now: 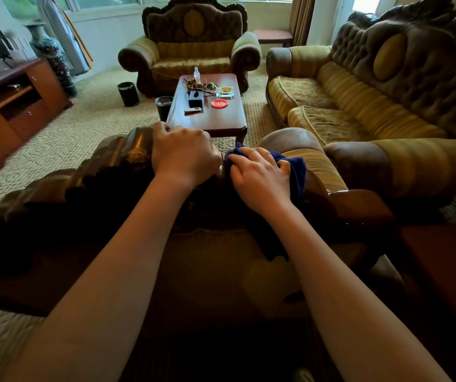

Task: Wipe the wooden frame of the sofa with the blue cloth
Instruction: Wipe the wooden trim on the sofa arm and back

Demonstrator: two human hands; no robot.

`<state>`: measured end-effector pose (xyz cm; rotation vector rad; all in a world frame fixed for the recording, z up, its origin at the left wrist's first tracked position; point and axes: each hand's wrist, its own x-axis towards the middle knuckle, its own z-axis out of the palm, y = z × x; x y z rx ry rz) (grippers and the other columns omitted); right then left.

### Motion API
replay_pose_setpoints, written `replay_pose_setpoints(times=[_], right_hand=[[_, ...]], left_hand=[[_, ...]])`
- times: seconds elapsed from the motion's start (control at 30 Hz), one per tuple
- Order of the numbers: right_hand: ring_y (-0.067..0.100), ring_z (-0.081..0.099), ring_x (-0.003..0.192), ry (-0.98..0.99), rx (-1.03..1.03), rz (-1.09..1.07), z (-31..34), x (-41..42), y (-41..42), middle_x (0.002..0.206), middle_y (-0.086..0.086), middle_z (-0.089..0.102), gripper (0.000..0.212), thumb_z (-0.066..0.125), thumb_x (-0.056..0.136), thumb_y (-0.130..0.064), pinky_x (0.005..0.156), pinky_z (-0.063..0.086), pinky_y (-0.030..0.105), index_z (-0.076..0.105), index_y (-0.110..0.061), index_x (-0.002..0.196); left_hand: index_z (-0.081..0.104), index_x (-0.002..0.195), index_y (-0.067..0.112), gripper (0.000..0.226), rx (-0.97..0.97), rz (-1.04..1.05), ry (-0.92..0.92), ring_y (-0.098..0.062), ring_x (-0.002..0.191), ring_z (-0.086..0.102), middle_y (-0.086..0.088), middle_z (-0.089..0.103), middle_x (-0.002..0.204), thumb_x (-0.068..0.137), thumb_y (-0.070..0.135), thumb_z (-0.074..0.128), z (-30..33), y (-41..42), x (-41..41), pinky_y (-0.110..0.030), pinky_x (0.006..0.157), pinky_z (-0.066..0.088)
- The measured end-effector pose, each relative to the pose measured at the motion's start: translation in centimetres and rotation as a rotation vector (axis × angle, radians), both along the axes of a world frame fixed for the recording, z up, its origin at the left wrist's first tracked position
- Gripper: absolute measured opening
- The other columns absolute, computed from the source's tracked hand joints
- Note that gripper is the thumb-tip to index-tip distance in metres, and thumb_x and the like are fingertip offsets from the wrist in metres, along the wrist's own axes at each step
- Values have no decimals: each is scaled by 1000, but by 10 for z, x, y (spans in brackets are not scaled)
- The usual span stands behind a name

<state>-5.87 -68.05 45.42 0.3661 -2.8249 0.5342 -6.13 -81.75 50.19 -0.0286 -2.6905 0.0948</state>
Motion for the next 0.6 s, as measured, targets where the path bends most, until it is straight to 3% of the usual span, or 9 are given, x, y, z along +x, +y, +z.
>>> replay_pose_setpoints(times=[0.2, 0.37, 0.6], right_hand=[[13, 31, 132, -96, -77, -48, 9, -13, -2, 138, -10, 45, 38, 35, 93, -38, 101, 20, 46, 52, -39, 126], [14, 22, 137, -52, -40, -4, 3, 0, 1, 146, -9, 37, 38, 33, 96, -38, 104, 17, 47, 48, -35, 132], [14, 15, 142, 31, -29, 4, -8, 27, 2, 150, -9, 30, 39, 30, 99, -39, 111, 12, 50, 45, -35, 135]], left_hand=[[65, 88, 17, 31, 24, 25, -17, -25, 85, 57, -8, 64, 86, 87, 31, 37, 2, 1, 0, -41, 94, 28], [64, 92, 18, 30, 7, 47, -75, -26, 95, 55, -8, 63, 94, 85, 33, 39, 5, 5, -1, -43, 93, 28], [63, 90, 17, 29, -6, 59, -91, -26, 94, 55, -9, 63, 94, 86, 32, 39, 8, 8, 0, -43, 93, 29]])
